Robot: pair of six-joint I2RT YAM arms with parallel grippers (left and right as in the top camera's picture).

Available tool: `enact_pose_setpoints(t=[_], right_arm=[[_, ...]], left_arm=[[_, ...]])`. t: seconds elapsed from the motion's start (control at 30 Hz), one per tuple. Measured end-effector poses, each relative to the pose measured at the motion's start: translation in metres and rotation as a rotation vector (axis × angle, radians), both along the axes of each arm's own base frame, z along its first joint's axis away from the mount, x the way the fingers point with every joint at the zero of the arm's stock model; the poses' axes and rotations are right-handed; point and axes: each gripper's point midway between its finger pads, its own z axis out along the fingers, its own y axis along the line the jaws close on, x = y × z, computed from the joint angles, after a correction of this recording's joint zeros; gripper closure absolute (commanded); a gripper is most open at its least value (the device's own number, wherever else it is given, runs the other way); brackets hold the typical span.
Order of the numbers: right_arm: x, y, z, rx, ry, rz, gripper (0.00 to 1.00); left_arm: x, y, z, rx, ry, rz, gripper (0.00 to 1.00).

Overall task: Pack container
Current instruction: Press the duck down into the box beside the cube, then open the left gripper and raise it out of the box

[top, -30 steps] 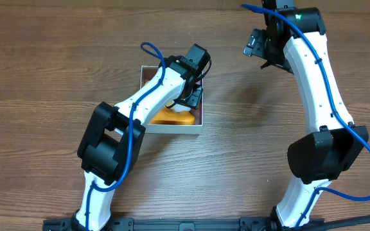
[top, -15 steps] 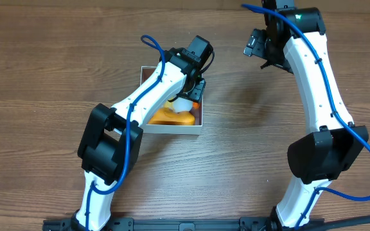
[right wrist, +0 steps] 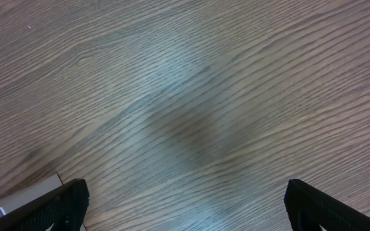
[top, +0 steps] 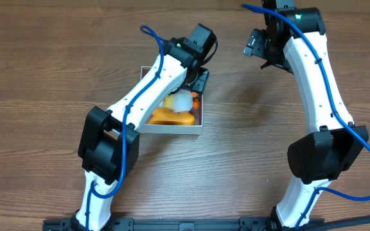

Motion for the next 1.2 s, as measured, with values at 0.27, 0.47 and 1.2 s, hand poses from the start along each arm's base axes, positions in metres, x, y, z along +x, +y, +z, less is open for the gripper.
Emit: enact_pose_setpoints(t=[0.27, 0.47, 1.2], right_arm=[[0.0, 0.0, 0.0, 0.0, -0.001, 0.0, 0.0], [0.0, 0.0, 0.0, 0.0, 0.0, 0.0, 0.0], [0.0, 0.0, 0.0, 0.0, 0.0, 0.0, 0.0]], left_arm=[[0.014, 0.014, 0.068, 0.048, -0.105, 0.048, 0.34], [0.02, 0.051, 0.11, 0.053, -0.139, 0.196, 0.3], [0.018, 0.16, 0.124, 0.119, -0.044, 0.455, 0.0]])
